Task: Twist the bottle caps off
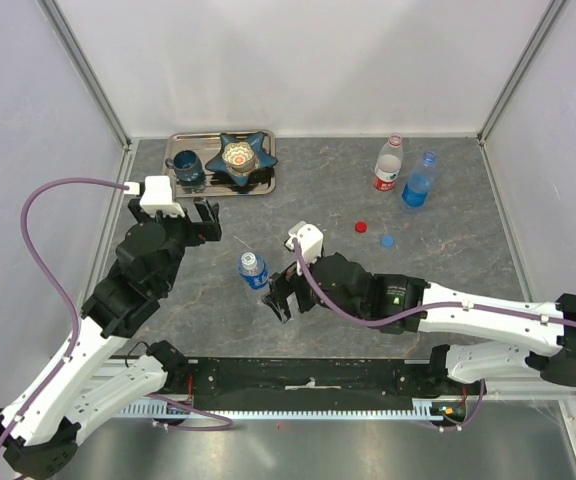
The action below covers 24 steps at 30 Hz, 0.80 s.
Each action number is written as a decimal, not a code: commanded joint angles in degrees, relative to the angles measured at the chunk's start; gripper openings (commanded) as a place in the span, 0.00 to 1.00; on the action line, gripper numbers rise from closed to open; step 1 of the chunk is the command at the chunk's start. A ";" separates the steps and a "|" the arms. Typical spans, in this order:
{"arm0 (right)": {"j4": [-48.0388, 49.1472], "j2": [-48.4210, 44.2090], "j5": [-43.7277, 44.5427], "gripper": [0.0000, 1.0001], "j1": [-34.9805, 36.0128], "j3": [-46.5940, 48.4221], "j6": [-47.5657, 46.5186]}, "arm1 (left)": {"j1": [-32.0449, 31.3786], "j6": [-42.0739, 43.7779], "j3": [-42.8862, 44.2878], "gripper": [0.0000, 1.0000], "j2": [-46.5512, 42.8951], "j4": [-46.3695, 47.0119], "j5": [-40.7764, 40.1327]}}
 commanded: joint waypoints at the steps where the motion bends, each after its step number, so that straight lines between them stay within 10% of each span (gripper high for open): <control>1: 0.82 1.36 6.11 0.95 1.34 -0.76 -0.55 | 0.17 -2.58 0.52 0.99 -1.05 -0.88 1.33; 24: 1.26 4.08 4.54 0.63 1.43 -3.93 1.39 | 0.26 -4.42 -1.33 0.99 -1.66 -1.33 4.58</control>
